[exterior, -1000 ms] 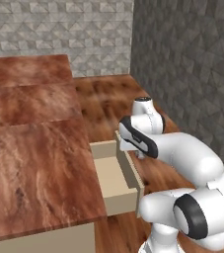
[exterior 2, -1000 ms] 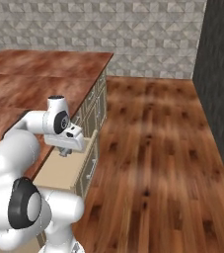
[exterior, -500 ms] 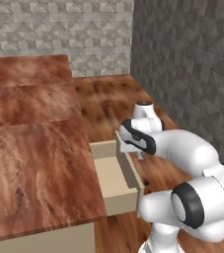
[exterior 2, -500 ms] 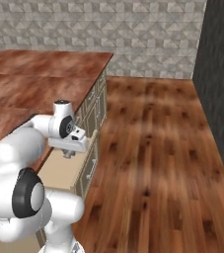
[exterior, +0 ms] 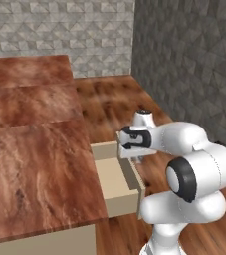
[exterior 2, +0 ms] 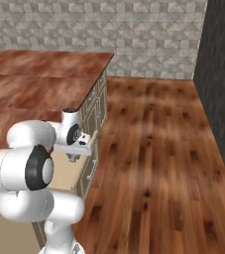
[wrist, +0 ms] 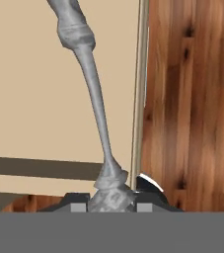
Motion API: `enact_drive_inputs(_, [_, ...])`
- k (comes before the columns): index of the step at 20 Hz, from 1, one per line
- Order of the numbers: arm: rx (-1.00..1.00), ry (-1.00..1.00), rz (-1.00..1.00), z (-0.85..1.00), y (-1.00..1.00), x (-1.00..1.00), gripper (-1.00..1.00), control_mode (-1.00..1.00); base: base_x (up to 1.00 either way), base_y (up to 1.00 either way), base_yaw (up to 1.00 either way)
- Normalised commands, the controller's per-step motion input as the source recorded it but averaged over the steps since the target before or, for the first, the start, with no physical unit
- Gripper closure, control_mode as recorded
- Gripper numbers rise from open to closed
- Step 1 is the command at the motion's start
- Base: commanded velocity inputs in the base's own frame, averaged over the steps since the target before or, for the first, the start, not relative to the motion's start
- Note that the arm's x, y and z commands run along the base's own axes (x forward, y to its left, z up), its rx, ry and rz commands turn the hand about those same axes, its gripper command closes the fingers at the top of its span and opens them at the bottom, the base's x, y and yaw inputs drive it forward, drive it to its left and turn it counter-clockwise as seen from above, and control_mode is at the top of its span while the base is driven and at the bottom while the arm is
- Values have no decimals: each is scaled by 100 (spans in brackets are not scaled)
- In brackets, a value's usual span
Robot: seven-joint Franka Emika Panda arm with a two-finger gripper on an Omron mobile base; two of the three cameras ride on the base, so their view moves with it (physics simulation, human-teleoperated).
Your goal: Organize the utensils by type. Pick up the wooden spoons from the counter and place them in the open cabinet. Then pick up the metallic utensils from the counter and place them in the open drawer.
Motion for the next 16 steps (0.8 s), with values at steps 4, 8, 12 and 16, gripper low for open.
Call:
enact_drive_inputs(4, [1, 2, 1, -29, 17, 27, 100, -100, 0, 0, 0])
enact_drive_inputs(8, [0, 9, 0, -25, 16, 32, 100, -100, 0, 0, 0])
enact_drive_inputs(12, [3, 12, -6, -31, 8, 32, 100, -100, 0, 0, 0])
enact_drive_inputs(16, [5, 9, -11, -39, 8, 31, 100, -100, 0, 0, 0])
